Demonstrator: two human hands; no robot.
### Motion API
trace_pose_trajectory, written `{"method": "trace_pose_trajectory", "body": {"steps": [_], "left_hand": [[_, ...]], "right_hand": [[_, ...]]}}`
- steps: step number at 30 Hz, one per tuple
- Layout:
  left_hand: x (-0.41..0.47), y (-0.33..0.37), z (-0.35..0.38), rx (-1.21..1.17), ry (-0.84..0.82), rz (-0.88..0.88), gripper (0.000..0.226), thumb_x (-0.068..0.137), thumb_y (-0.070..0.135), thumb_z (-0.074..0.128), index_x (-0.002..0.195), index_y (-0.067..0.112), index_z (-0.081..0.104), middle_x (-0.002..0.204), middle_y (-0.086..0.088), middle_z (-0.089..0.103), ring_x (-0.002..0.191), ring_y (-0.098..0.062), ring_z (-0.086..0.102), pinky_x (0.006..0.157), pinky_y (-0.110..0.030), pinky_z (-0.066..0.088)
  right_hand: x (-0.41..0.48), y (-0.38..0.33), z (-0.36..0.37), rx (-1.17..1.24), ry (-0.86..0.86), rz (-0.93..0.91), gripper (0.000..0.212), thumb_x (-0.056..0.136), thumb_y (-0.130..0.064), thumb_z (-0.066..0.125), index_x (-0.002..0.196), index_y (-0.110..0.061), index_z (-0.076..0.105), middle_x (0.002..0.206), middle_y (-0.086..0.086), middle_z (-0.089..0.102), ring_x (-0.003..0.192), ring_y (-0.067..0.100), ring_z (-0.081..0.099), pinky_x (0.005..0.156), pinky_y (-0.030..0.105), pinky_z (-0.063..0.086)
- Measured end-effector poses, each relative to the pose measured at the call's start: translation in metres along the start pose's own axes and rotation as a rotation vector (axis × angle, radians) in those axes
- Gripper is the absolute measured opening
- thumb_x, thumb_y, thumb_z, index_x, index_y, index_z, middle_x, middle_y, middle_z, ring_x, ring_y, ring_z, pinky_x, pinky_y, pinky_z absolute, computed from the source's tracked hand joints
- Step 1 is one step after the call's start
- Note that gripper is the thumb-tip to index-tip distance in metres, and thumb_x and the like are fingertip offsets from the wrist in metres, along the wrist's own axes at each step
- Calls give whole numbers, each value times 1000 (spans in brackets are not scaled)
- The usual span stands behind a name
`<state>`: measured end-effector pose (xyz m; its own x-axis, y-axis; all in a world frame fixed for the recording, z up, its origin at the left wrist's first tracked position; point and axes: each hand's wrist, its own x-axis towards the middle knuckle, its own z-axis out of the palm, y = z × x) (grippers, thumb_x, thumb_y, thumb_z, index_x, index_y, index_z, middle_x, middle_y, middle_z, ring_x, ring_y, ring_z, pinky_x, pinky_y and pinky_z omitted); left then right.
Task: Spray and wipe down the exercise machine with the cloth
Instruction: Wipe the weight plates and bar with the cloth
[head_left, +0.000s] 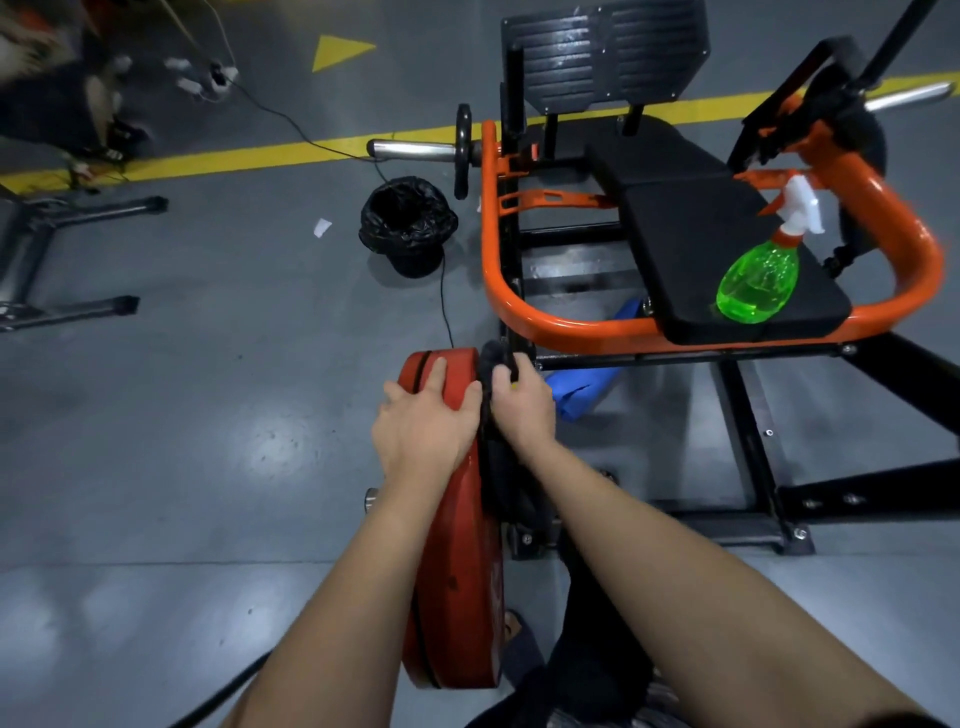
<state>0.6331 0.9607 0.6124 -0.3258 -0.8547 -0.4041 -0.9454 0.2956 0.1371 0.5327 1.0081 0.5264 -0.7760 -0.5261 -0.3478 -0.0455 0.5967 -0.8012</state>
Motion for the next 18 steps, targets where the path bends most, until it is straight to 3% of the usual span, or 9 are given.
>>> {"method": "trace_pose_trajectory", "body": {"steps": [4,6,8,11,15,16,18], "left_hand": [[-18,-6,5,-73,74,-13,68,96,72,34,157,44,28,136,-15,42,122,-39,51,98,-44,45],[-25,-6,6,-88,95,-17,66,96,71,35,155,42,29,133,-14,43,121,-38,49,96,-46,45],[-25,-4,7,-97,118,-20,65,96,70,35,154,41,30,131,-14,43,121,-38,50,96,-46,46],[-26,-3,7,-86,106,-19,64,97,69,34,154,41,30,132,-15,44,122,-38,49,96,-45,45],[-17,-6,7,-81,87,-4,67,97,72,33,157,42,30,136,-15,43,126,-37,48,100,-45,43],[-15,-7,8,-80,80,-5,67,96,72,33,157,43,29,137,-16,43,127,-38,48,101,-45,43],[-15,-6,9,-82,66,-5,68,96,72,32,157,43,29,138,-16,43,127,-38,48,102,-45,42]], "right_hand": [[13,-14,-3,65,-142,142,37,103,-36,44,132,-20,61,136,17,61,127,39,54,100,40,41],[-16,-9,-8,114,-68,120,21,100,-37,49,107,-25,65,120,16,68,115,37,59,89,40,42],[-57,1,-15,191,22,36,17,94,-37,53,85,-24,54,91,6,70,92,27,62,78,37,41],[-81,7,-19,191,34,-56,20,85,-41,50,75,-24,50,69,-3,59,72,16,55,69,37,42],[-34,-16,-14,217,65,20,16,96,-32,55,81,-25,55,83,-1,62,86,25,57,79,36,43],[-22,-16,-10,259,57,40,12,97,-31,55,89,-25,62,88,-1,64,91,25,59,84,37,45],[-19,-15,-8,282,31,49,25,93,-40,53,110,-26,65,99,-6,65,99,21,61,95,39,47]]}}
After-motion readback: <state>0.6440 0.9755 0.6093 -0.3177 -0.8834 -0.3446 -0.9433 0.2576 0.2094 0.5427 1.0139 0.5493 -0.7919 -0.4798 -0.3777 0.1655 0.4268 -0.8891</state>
